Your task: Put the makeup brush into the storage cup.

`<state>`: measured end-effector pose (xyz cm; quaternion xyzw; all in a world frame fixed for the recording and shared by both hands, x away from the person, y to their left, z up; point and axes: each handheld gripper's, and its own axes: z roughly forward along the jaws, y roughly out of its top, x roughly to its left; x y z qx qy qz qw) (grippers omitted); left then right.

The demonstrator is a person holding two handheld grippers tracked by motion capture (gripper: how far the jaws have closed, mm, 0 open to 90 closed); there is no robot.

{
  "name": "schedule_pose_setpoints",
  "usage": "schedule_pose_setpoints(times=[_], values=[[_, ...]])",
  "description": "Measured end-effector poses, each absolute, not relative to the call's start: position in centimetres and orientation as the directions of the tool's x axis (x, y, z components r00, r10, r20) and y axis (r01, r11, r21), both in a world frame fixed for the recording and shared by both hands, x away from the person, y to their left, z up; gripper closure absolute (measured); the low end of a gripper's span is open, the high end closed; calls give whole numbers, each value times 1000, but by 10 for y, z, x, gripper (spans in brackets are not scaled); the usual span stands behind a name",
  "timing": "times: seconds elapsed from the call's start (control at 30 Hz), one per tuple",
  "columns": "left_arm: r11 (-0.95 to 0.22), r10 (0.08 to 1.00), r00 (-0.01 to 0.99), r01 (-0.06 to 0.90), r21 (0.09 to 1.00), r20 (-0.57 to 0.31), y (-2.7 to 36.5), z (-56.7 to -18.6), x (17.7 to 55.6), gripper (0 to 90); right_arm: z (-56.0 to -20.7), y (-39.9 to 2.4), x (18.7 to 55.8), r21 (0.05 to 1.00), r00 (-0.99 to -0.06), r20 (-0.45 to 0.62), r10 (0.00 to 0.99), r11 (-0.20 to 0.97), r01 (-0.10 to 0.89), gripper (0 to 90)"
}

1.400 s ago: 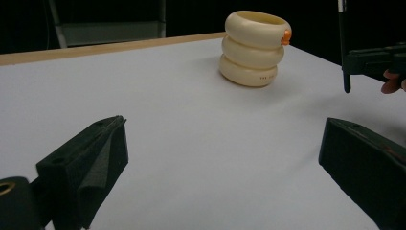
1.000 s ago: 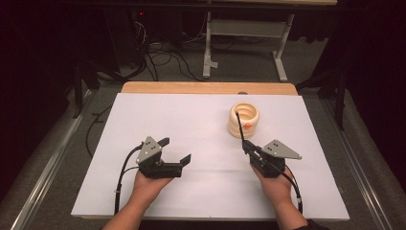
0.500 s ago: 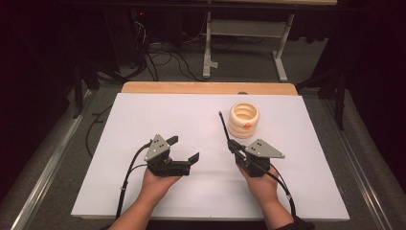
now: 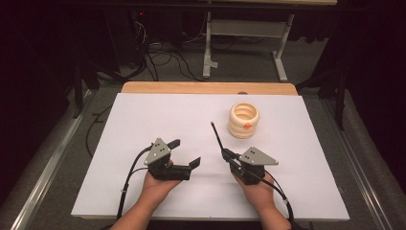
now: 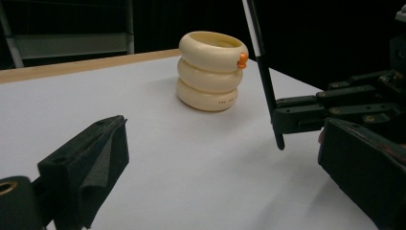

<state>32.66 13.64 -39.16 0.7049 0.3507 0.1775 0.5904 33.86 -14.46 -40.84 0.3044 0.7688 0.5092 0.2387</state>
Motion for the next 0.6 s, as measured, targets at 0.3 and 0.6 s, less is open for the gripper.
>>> schedule_pose_setpoints(times=[0.3, 0.6], values=[[-47, 702, 692, 282, 958, -169, 141, -389, 326, 45, -415, -136, 334, 921, -725, -53, 687, 315, 231, 859], [-35, 692, 698, 287, 957, -184, 139, -388, 325, 50, -416, -128, 330, 919, -749, -55, 660, 328, 221, 859]])
